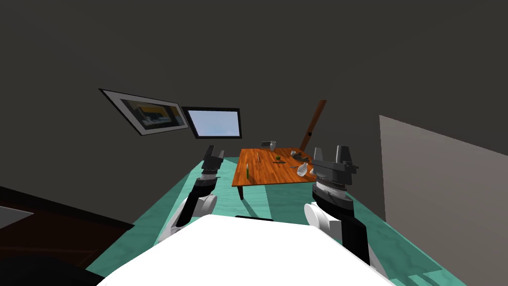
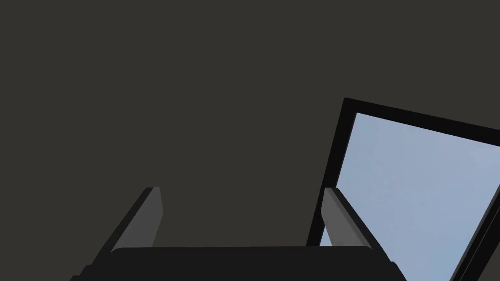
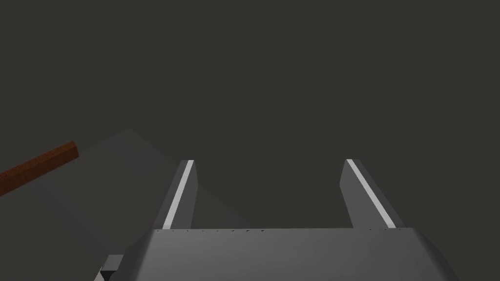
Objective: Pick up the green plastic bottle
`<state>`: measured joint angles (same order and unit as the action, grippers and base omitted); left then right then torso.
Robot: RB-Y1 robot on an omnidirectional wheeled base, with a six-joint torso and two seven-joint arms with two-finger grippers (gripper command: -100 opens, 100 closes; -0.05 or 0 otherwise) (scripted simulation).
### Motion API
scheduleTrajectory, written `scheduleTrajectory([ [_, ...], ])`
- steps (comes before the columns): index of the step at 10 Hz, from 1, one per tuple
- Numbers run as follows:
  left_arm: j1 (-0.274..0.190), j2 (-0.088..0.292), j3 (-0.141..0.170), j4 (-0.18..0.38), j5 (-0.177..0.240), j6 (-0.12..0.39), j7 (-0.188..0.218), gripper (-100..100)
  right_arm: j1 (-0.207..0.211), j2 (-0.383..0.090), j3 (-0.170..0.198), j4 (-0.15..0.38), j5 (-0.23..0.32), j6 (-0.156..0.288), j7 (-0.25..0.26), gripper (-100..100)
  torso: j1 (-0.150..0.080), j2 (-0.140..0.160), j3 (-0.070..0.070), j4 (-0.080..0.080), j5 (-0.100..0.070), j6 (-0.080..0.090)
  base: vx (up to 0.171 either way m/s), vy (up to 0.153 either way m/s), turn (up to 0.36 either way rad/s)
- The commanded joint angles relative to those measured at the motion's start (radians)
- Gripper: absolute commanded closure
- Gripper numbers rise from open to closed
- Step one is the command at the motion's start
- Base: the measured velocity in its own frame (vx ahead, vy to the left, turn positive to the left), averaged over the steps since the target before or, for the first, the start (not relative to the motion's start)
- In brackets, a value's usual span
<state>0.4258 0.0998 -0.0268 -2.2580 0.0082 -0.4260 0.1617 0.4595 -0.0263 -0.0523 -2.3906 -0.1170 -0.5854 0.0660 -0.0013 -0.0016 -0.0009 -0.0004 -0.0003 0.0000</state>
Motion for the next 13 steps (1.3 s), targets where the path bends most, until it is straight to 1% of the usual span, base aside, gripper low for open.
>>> scheduleTrajectory([
  [1, -0.015, 0.016, -0.005, 0.042, 0.025, 0.001, 0.036, -100, 0.0, 0.0, 0.0, 0.0, 0.0, 0.0, 0.0, 0, 0.0, 0.0, 0.0, 0.0, 0.0, 0.0, 0.019, -0.024, 0.002],
  [4, -0.048, 0.036, -0.016, 0.126, 0.081, 0.009, 0.111, -100, 0.0, 0.0, 0.0, 0.0, 0.0, 0.0, 0.0, 0, 0.0, 0.0, 0.0, 0.0, 0.0, 0.0, 0.019, -0.023, 0.002],
  [5, -0.048, 0.036, -0.016, 0.129, 0.081, 0.009, 0.111, -100, 0.0, 0.0, 0.0, 0.0, 0.0, 0.0, 0.0, 0, -0.001, 0.0, 0.0, 0.0, 0.0, 0.0, 0.01, -0.019, 0.003],
  [7, -0.073, 0.044, -0.024, 0.194, 0.124, 0.015, 0.168, -100, 0.0, 0.0, 0.0, 0.0, 0.0, 0.0, 0.0, 0, 0.0, 0.0, 0.0, 0.0, 0.0, 0.0, 0.015, -0.017, -0.004],
  [8, -0.073, 0.044, -0.024, 0.194, 0.124, 0.015, 0.168, -100, 0.0, 0.0, 0.0, 0.0, 0.0, 0.0, 0.0, 0, 0.0, 0.0, 0.0, 0.0, 0.0, 0.0, 0.017, -0.021, 0.0],
  [11, -0.115, 0.05, -0.038, 0.29, 0.194, 0.027, 0.252, -100, 0.0, 0.0, 0.0, 0.0, 0.0, 0.0, 0.0, 0, -0.001, 0.0, 0.0, 0.0, 0.0, 0.0, 0.019, -0.034, -0.011],
  [12, -0.115, 0.05, -0.038, 0.303, 0.194, 0.027, 0.259, -100, 0.0, 0.0, 0.0, 0.0, 0.0, 0.0, 0.0, 0, -0.002, 0.0, 0.0, 0.0, 0.0, 0.0, 0.018, -0.037, -0.002],
  [13, -0.13, 0.051, -0.042, 0.331, 0.219, 0.032, 0.29, -100, 0.0, 0.0, 0.0, 0.0, 0.0, 0.0, 0.0, 0, -0.001, 0.0, 0.0, 0.0, 0.0, 0.0, 0.019, -0.043, -0.013],
])
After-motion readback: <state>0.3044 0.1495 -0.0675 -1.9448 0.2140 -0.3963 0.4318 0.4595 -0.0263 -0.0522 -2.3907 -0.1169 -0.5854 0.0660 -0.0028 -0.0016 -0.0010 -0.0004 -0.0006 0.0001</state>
